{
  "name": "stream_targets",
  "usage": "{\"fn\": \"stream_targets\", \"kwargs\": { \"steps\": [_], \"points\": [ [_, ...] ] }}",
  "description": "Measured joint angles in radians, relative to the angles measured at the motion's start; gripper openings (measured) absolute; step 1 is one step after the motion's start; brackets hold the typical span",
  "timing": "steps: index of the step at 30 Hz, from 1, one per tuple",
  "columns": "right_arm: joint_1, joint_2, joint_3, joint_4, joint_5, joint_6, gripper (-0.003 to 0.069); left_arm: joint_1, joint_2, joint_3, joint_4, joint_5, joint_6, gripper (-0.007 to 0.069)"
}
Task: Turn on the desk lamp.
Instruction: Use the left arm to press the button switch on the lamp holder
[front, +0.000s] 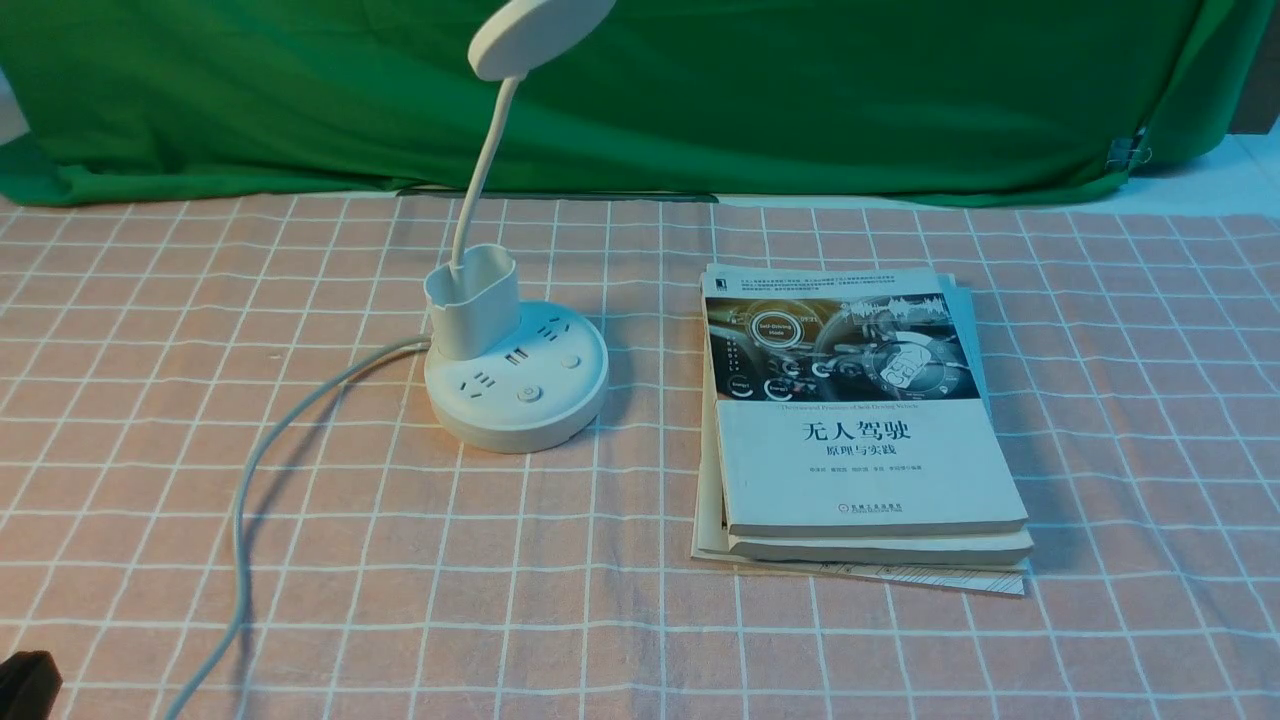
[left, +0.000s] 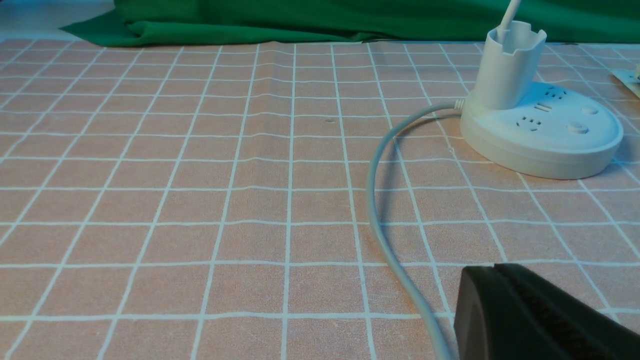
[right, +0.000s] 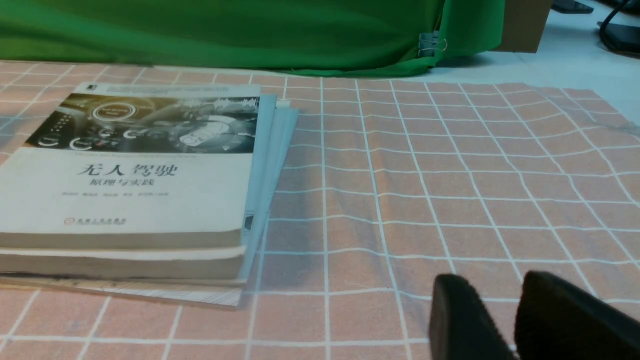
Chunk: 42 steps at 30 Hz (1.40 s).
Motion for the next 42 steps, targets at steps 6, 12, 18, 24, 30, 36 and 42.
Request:
{"fn": "stream_targets", "kwargs": {
  "steps": [6, 12, 18, 24, 30, 36, 42],
  "points": [
    [0.0, 0.0, 0.0, 0.0, 0.0, 0.0, 0.0239, 0.0, 0.0, 0.0, 0.001, 0.0, 0.0, 0.0021],
    [0.0, 0.0, 0.0, 0.0, 0.001, 0.0, 0.0239, 0.0, 0.0, 0.0, 0.001, 0.0, 0.014, 0.0021],
    [0.0, 0.0, 0.0, 0.0, 0.001, 0.0, 0.0239, 0.0, 0.0, 0.0, 0.001, -0.001, 0.02, 0.0021],
    [0.0, 0.0, 0.0, 0.0, 0.001, 0.0, 0.0239, 0.0, 0.0, 0.0, 0.002, -0.111, 0.021, 0.0021],
    [0.0, 0.0, 0.0, 0.0, 0.001, 0.0, 0.0239, 0.0, 0.0, 0.0, 0.003, -0.445, 0.021, 0.0021],
    [0.0, 0.0, 0.0, 0.0, 0.0, 0.0, 0.0239, 0.0, 0.0, 0.0, 0.049, -0.753, 0.002, 0.0021],
    [0.0, 0.0, 0.0, 0.0, 0.0, 0.0, 0.0239, 0.0, 0.0, 0.0, 0.067, -0.983, -0.221, 0.0021]
  ]
}}
